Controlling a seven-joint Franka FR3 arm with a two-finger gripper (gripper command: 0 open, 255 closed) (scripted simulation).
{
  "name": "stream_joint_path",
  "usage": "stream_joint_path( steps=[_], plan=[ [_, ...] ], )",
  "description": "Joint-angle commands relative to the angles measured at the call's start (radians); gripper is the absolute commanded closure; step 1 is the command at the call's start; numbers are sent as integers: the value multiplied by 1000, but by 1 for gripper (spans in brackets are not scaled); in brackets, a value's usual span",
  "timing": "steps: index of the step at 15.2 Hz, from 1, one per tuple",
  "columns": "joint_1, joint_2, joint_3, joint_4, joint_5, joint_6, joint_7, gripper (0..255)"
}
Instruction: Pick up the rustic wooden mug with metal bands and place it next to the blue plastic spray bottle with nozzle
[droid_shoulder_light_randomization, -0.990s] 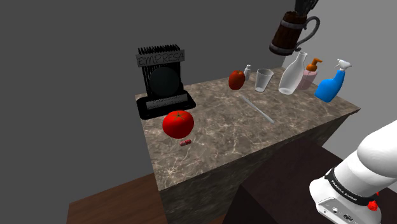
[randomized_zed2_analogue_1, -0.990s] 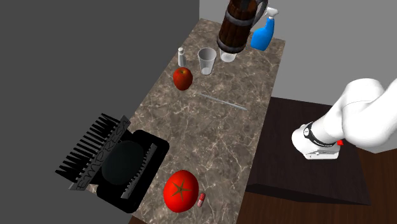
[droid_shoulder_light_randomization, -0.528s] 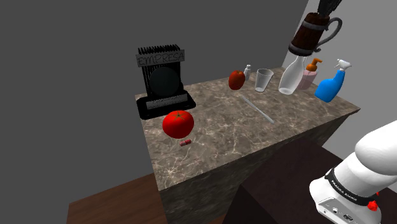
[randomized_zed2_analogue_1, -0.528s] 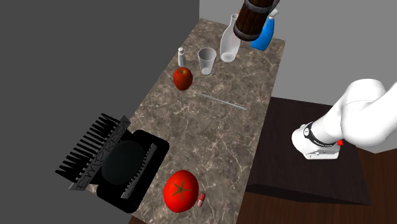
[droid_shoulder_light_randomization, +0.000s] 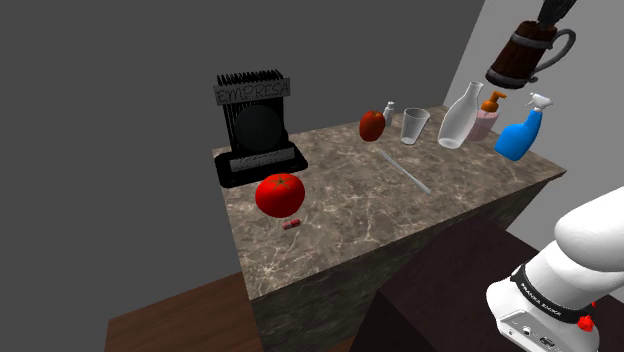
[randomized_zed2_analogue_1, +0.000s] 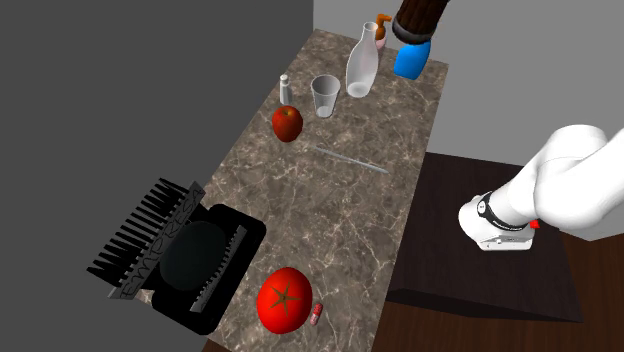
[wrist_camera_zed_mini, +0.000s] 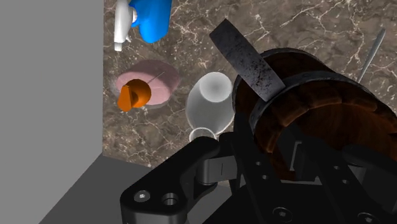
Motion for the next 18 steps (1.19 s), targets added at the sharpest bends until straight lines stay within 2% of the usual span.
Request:
stream_joint_path(
  steps=[1,18],
  plan=[
    [-12,14,-26,21,3,-3,-39,255],
    [-20,-56,-25,-280,-23,230,-13,255]
  ],
)
